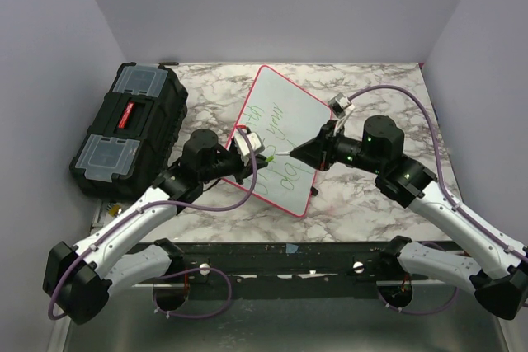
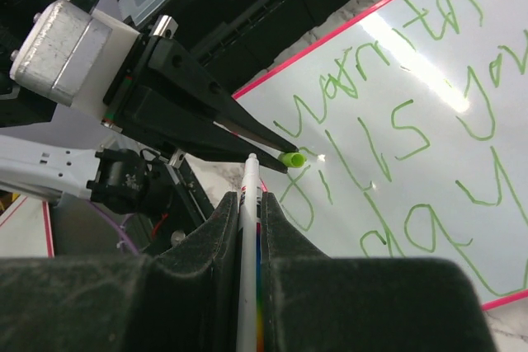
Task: Write a sentence on the whiteboard
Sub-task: Insert the pen cap into the whiteboard marker.
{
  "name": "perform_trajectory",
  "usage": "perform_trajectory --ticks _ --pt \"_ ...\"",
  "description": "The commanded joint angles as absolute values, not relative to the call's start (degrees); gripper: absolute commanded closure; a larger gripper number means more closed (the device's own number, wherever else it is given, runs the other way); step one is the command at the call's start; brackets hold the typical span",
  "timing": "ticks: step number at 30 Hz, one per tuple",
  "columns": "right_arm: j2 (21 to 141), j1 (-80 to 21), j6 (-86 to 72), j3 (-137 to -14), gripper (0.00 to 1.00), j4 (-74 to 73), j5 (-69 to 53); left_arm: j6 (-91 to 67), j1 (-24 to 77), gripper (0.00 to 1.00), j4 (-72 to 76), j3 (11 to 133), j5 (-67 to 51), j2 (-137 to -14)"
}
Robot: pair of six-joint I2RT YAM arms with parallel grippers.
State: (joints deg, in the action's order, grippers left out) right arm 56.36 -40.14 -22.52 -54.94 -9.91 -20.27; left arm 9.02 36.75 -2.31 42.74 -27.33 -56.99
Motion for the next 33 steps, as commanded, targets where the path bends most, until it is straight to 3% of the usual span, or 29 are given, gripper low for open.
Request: perform_trajectory --ticks 1,33 --pt "56.55 -40.17 -22.12 -53.86 0.99 -10.79 -24.61 11.44 36.45 1.0 -0.31 41.23 -30.75 -55.45" --pt "59.24 -40.16 -24.81 -52.38 0.99 -9.25 -18.73 12.66 36.85 1.0 -0.35 40.87 -31.56 -54.23"
